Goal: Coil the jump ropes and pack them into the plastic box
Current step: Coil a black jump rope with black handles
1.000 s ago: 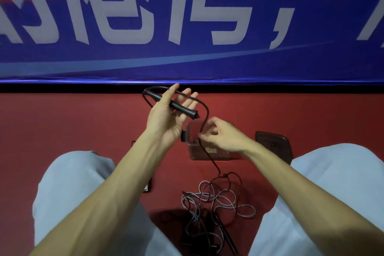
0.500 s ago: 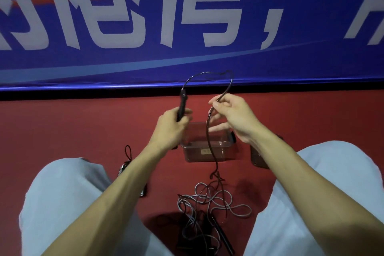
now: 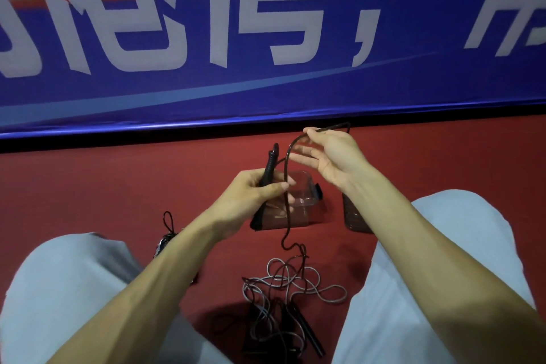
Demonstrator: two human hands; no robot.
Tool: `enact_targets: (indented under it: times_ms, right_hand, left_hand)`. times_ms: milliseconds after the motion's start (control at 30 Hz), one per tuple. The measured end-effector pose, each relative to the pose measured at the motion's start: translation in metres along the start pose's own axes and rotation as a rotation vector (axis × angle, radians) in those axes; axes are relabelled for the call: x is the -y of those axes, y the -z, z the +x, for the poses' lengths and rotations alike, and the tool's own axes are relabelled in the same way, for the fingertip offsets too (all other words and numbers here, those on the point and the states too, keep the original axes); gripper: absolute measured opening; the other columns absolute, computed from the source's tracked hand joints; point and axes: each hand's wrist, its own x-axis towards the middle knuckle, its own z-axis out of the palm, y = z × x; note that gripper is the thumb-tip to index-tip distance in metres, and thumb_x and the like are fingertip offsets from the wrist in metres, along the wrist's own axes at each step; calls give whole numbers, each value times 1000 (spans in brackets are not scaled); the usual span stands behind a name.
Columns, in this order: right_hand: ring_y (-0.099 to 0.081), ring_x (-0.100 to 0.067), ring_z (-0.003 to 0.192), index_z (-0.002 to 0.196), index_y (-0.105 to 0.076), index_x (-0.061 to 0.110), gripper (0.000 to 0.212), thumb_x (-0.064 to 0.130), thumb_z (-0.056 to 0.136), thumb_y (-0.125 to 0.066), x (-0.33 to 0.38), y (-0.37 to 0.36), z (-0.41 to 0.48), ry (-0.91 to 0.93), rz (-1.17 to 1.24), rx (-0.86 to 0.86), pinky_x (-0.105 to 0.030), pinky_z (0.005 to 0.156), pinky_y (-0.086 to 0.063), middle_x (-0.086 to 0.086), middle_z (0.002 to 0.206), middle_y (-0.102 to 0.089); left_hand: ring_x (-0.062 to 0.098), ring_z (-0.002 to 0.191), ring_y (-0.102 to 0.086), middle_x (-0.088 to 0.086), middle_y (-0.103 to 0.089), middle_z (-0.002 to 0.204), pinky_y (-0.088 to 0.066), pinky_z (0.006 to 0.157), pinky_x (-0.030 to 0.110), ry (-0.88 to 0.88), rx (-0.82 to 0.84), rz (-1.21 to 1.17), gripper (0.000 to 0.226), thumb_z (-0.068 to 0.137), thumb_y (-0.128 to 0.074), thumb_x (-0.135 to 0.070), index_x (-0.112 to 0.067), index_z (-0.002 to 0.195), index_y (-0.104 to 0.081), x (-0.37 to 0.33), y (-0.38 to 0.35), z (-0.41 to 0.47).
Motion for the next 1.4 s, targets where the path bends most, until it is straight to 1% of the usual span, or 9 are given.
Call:
enact_targets:
  times_ms: [233, 433, 533, 667, 833, 967, 1133, 1267, 1400]
  right_hand:
    - [-65, -18, 64, 98, -64, 6, 19, 10, 101, -46, -17, -2, -3, 8, -514, 144, -29, 60, -59, -9, 83, -67]
    - [-65, -9, 90, 109, -63, 7, 37, -14, 89, -41, -36, -7, -3, -43, -858, 377, -22, 78, -52, -5, 99, -70]
    - [-62, -10, 87, 105, -63, 6, 22, -7, 91, -52, -49, -9, -6, -45, -988, 517, -26, 81, -51, -5, 99, -68]
    - [-68, -17, 73, 87, -59, 13, 12, 8, 97, -54, -57, -14, -7, 21, -998, 374, -37, 75, -60, -6, 83, -71]
    - [-73, -27, 72, 96, -56, 11, 8, 4, 97, -52, -47, -13, -7, 132, -986, 197, -40, 66, -62, -10, 83, -72]
    - [-73, -30, 70, 98, -53, 6, 9, 0, 99, -47, -32, -13, -11, 126, -784, 203, -41, 63, -62, -16, 85, -69]
    - [-71, -25, 62, 99, -50, 4, 12, -5, 100, -41, -8, -14, -17, 155, -480, 234, -37, 55, -60, -15, 78, -63]
    - [-72, -25, 66, 97, -51, 3, 13, -5, 100, -40, 7, -10, -15, 156, -259, 190, -34, 56, -59, -16, 79, -63]
    - [-73, -27, 73, 98, -51, 3, 12, -4, 100, -41, 12, -3, -12, 126, -114, 154, -33, 61, -60, -15, 82, -64]
  left_hand:
    - [20, 68, -71, 10, -70, 77, -60, 70, 32, -102, -305, -424, 10, 98, -51, -4, -5, 97, -61, -14, 7, 5]
    - [25, 78, -72, 13, -70, 85, -62, 71, 31, -131, -455, -685, 8, 98, -53, -5, -2, 99, -61, -22, 24, 4]
    - [27, 83, -73, 16, -70, 92, -62, 72, 33, -115, -492, -804, 9, 98, -54, -6, 0, 101, -60, -20, 32, 5]
    - [22, 77, -72, 15, -69, 90, -60, 67, 28, -140, -552, -846, 8, 98, -55, -6, 0, 101, -59, -18, 34, 8]
    - [22, 79, -71, 15, -69, 95, -60, 68, 25, -160, -614, -659, 14, 101, -51, -7, 1, 109, -58, -15, 33, 9]
    - [20, 78, -70, 15, -70, 102, -60, 65, 26, -95, -517, -297, 14, 101, -50, -10, -4, 107, -62, -10, 27, 8]
    - [22, 72, -66, 4, -69, 79, -58, 80, 51, -88, -254, 397, 13, 85, -58, -22, -21, 88, -71, -1, 21, 5]
    - [12, 80, -68, -3, -71, 84, -57, 88, 43, -34, -87, 365, 14, 89, -63, -17, -23, 92, -74, -1, 16, 2]
    - [8, 82, -71, -2, -74, 87, -58, 79, 26, -28, 37, 232, 15, 96, -59, -6, -12, 102, -71, -4, 12, -2]
